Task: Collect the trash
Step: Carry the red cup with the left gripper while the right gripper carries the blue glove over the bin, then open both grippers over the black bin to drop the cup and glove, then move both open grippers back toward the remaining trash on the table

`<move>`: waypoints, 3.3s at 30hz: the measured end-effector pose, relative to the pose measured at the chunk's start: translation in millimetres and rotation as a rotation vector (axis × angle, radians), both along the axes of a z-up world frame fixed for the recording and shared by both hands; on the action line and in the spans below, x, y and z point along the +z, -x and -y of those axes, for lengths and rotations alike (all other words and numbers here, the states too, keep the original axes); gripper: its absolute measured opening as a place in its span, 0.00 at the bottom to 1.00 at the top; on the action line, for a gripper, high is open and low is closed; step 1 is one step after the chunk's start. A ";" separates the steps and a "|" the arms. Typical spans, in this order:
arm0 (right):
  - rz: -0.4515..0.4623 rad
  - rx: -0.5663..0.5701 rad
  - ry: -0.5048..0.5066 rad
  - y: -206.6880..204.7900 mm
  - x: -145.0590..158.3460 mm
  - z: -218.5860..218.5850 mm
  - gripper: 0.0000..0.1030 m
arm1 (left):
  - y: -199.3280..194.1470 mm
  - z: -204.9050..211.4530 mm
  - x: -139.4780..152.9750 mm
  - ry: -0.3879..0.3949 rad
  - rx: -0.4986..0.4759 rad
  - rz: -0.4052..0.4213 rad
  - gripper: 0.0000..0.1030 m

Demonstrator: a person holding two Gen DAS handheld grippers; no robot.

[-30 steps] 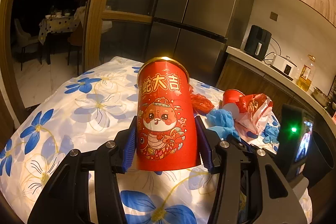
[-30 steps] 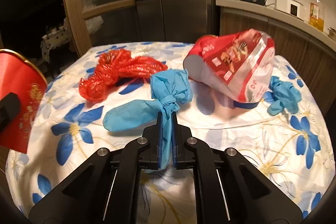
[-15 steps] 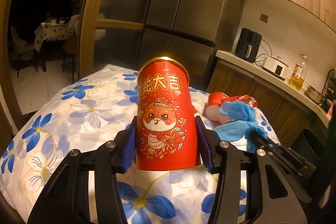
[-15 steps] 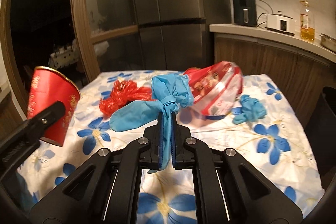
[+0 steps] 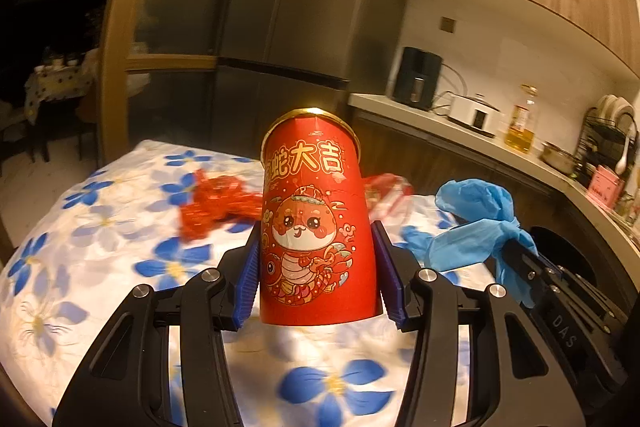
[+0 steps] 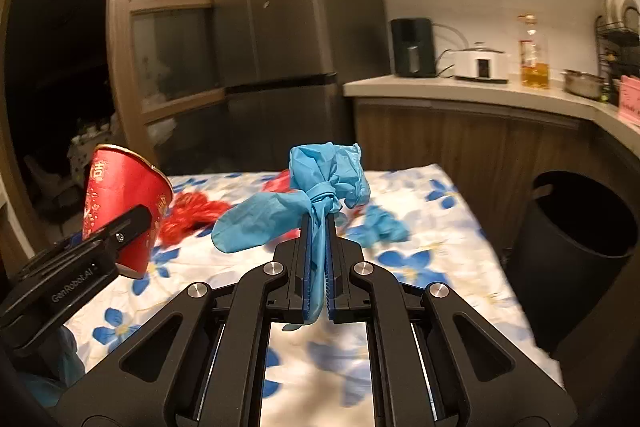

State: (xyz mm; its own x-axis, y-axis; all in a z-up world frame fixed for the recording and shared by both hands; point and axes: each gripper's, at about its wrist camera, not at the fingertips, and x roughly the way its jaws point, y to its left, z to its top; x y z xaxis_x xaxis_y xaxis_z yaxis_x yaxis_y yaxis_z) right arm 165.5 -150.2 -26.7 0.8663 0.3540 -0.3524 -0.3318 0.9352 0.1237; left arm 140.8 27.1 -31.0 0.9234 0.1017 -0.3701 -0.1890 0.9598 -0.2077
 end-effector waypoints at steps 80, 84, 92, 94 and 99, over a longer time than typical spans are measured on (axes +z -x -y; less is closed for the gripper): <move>-0.019 -0.482 -0.120 -78.8 -5.1 295.0 0.28 | -170.2 339.0 -10.1 -0.132 -0.689 -0.015 0.55; -0.020 -0.503 -0.128 -77.7 -6.6 300.0 0.44 | -170.0 337.0 -13.3 -0.138 -0.680 -0.016 0.69; -0.031 -0.544 -0.151 -69.1 -9.0 307.1 0.61 | -173.2 312.6 -20.7 -0.115 -0.618 -0.057 0.84; -0.033 -0.545 -0.155 -66.8 -9.2 305.1 0.64 | -170.6 304.6 -20.8 -0.099 -0.603 -0.060 0.85; -0.030 -0.550 -0.143 -61.5 -8.2 298.9 0.69 | -159.4 284.6 -20.0 -0.087 -0.567 -0.061 0.86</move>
